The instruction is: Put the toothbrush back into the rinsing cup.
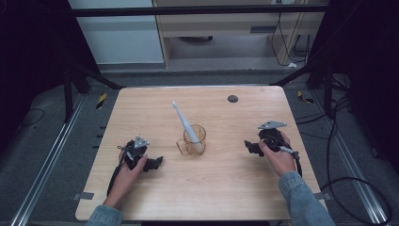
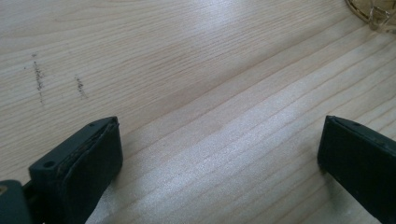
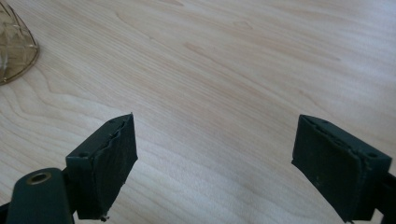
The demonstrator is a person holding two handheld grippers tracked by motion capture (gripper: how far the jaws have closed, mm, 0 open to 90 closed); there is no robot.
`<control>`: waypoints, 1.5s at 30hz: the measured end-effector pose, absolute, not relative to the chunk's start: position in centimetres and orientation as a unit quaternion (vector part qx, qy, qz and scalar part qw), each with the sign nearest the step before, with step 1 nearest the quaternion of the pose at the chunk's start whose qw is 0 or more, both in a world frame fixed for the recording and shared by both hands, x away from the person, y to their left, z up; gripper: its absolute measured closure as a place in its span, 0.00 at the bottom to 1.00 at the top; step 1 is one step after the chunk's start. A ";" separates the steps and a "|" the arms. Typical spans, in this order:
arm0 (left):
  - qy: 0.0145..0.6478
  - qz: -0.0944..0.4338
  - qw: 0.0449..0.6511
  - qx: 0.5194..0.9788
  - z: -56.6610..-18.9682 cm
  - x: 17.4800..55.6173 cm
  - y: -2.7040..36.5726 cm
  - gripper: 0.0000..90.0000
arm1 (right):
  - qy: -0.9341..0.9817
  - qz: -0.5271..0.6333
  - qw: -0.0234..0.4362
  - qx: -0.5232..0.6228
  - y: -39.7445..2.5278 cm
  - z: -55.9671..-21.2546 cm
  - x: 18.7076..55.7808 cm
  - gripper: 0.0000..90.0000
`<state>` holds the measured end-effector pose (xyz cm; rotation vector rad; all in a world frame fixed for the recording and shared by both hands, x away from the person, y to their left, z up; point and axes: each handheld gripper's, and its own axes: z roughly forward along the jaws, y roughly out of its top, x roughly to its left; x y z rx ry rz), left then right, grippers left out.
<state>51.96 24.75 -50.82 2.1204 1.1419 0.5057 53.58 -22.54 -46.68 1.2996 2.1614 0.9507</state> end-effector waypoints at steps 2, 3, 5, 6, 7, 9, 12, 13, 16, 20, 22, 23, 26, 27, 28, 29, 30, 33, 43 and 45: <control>0.437 0.194 0.334 0.812 -50.8 52.0 24.8 0.00 | 0.780 0.342 0.220 0.475 -22.8 -47.2 53.3 0.15; 0.437 0.194 0.334 0.812 -50.8 52.0 24.8 0.00 | 0.780 0.342 0.218 0.477 -23.0 -47.4 53.3 0.15; 0.437 0.194 0.334 0.812 -50.8 52.0 24.8 0.00 | 0.778 0.339 0.217 0.482 -23.3 -47.8 53.2 0.15; 0.438 0.194 0.334 0.812 -50.8 52.0 24.7 0.00 | 0.776 0.339 0.216 0.486 -23.5 -48.0 53.2 0.15; 0.437 0.194 0.334 0.812 -50.8 52.0 24.7 0.00 | 0.775 0.338 0.215 0.489 -23.7 -48.1 53.3 0.15; 0.437 0.193 0.334 0.813 -50.8 52.0 24.7 0.00 | 0.770 0.340 0.216 0.495 -23.9 -48.1 53.6 0.15; 0.437 0.193 0.334 0.813 -50.8 52.0 24.7 0.00 | 0.757 0.348 0.215 0.510 -24.4 -48.3 54.1 0.15; 0.437 0.193 0.334 0.813 -50.8 52.0 24.7 0.00 | 0.753 0.350 0.215 0.514 -24.7 -48.4 54.3 0.16; 0.437 0.193 0.334 0.812 -50.8 52.0 24.7 0.00 | 0.742 0.347 0.220 0.529 -25.4 -48.6 54.7 0.15; 0.437 0.193 0.334 0.812 -50.8 52.0 24.7 0.00 | 0.741 0.335 0.234 0.533 -25.9 -48.4 55.3 0.15; 0.437 0.193 0.334 0.812 -50.8 52.0 24.7 0.00 | 0.737 0.338 0.232 0.538 -26.1 -48.2 55.8 0.16; 0.437 0.193 0.334 0.813 -50.8 52.0 24.7 0.00 | 0.734 0.341 0.237 0.538 -26.1 -48.2 55.9 0.16; 0.437 0.193 0.334 0.812 -50.8 52.0 24.7 0.00 | 0.737 0.330 0.232 0.543 -26.3 -48.2 56.8 0.15; 0.437 0.193 0.334 0.812 -50.8 52.0 24.7 0.00 | 0.734 0.330 0.231 0.547 -26.3 -48.2 57.2 0.15; 0.437 0.193 0.334 0.812 -50.8 52.0 24.7 0.00 | 0.731 0.334 0.234 0.547 -26.4 -48.2 57.4 0.16; 0.437 0.193 0.334 0.812 -50.8 52.0 24.7 0.00 | 0.723 0.342 0.229 0.555 -26.5 -48.4 57.6 0.16; 0.437 0.193 0.334 0.812 -50.8 52.0 24.7 0.00 | 0.720 0.343 0.225 0.561 -26.5 -48.6 57.7 0.16; 0.437 0.193 0.334 0.812 -50.8 52.0 24.7 0.00 | 0.724 0.330 0.219 0.565 -26.7 -49.4 58.1 0.16; 0.437 0.193 0.334 0.812 -50.8 52.0 24.7 0.00 | 0.725 0.321 0.225 0.567 -26.5 -50.6 58.6 0.12; 0.437 0.193 0.334 0.812 -50.8 52.0 24.7 0.00 | 0.727 0.316 0.235 0.562 -26.2 -50.7 58.5 0.11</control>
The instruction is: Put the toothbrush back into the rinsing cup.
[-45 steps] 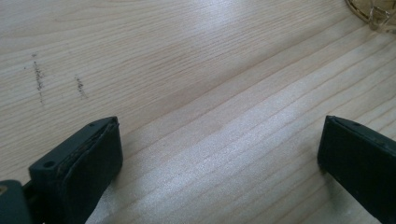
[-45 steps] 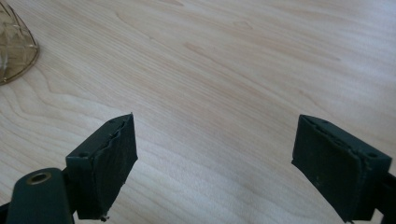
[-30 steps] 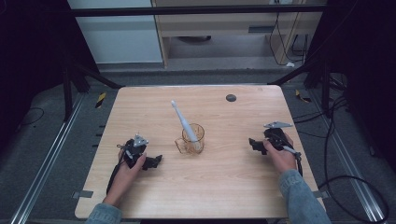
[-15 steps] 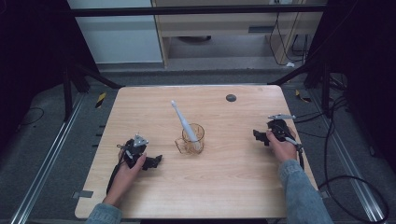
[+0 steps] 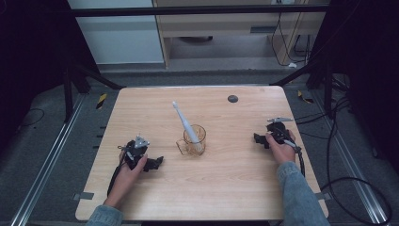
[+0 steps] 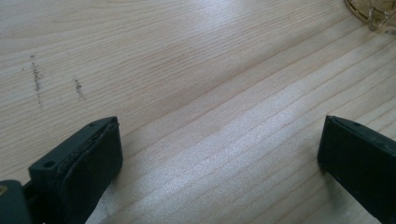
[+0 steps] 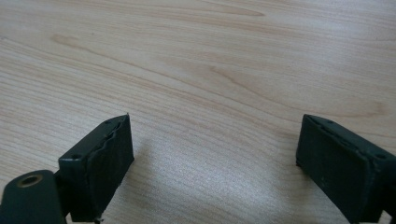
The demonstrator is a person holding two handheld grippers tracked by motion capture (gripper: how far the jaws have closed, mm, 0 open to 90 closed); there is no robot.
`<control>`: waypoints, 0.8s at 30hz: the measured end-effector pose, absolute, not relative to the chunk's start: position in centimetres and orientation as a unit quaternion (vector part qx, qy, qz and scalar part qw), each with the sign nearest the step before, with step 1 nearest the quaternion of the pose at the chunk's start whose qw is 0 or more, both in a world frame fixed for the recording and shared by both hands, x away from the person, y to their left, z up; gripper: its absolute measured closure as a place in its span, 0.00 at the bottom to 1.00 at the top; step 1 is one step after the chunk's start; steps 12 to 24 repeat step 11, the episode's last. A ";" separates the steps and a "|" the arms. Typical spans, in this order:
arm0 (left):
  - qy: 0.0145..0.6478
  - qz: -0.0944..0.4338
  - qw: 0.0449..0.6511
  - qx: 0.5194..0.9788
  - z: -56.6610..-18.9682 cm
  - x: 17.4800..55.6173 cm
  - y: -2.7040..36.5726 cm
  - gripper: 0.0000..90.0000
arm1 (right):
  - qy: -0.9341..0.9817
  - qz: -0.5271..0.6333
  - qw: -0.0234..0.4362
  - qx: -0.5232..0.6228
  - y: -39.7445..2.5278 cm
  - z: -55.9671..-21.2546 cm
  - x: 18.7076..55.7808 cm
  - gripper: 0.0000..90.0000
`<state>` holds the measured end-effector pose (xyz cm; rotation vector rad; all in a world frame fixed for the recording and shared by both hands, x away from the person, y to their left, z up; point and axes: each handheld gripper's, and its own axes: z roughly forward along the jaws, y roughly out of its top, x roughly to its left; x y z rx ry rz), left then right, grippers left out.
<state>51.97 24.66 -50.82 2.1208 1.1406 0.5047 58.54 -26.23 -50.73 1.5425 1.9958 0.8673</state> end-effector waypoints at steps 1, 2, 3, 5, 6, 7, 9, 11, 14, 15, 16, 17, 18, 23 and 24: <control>0.437 0.193 0.334 0.812 -50.8 52.0 24.7 0.00 | 0.729 0.314 0.241 0.559 -26.1 -50.9 58.5 0.09; 0.437 0.193 0.334 0.812 -50.8 52.0 24.7 0.00 | 0.727 0.318 0.245 0.557 -26.0 -51.0 58.4 0.08; 0.437 0.193 0.334 0.812 -50.8 52.0 24.7 0.00 | 0.726 0.319 0.246 0.557 -25.9 -51.1 58.5 0.08; 0.437 0.193 0.334 0.812 -50.8 52.0 24.7 0.00 | 0.726 0.318 0.245 0.558 -25.9 -51.1 58.4 0.06; 0.437 0.193 0.334 0.812 -50.8 52.0 24.7 0.00 | 0.723 0.315 0.243 0.564 -25.9 -51.1 58.4 0.03; 0.437 0.193 0.334 0.812 -50.8 52.0 24.7 0.00 | 0.721 0.311 0.244 0.569 -25.9 -51.1 58.5 0.01; 0.436 0.193 0.334 0.813 -50.8 52.0 24.7 0.00 | 0.716 0.306 0.247 0.577 -25.9 -51.1 58.5 0.00; 0.436 0.193 0.334 0.813 -50.8 52.0 24.7 0.00 | 0.714 0.305 0.248 0.579 -25.9 -51.1 58.5 0.00; 0.436 0.193 0.334 0.813 -50.8 52.0 24.7 0.00 | 0.714 0.305 0.248 0.579 -25.9 -51.1 58.5 0.00; 0.436 0.193 0.334 0.813 -50.8 52.0 24.7 0.00 | 0.714 0.305 0.248 0.579 -25.9 -51.1 58.5 0.00; 0.436 0.193 0.334 0.813 -50.8 52.0 24.7 0.00 | 0.714 0.305 0.248 0.579 -25.9 -51.1 58.5 0.00; 0.436 0.193 0.334 0.813 -50.8 52.0 24.7 0.00 | 0.714 0.305 0.248 0.579 -25.9 -51.1 58.5 0.00; 0.436 0.193 0.334 0.813 -50.8 52.0 24.7 0.00 | 0.714 0.305 0.248 0.579 -25.9 -51.1 58.5 0.00; 0.436 0.193 0.334 0.813 -50.8 52.0 24.7 0.00 | 0.714 0.305 0.248 0.579 -25.9 -51.1 58.5 0.00; 0.436 0.193 0.334 0.813 -50.8 52.0 24.7 0.00 | 0.714 0.305 0.248 0.579 -25.9 -51.1 58.5 0.00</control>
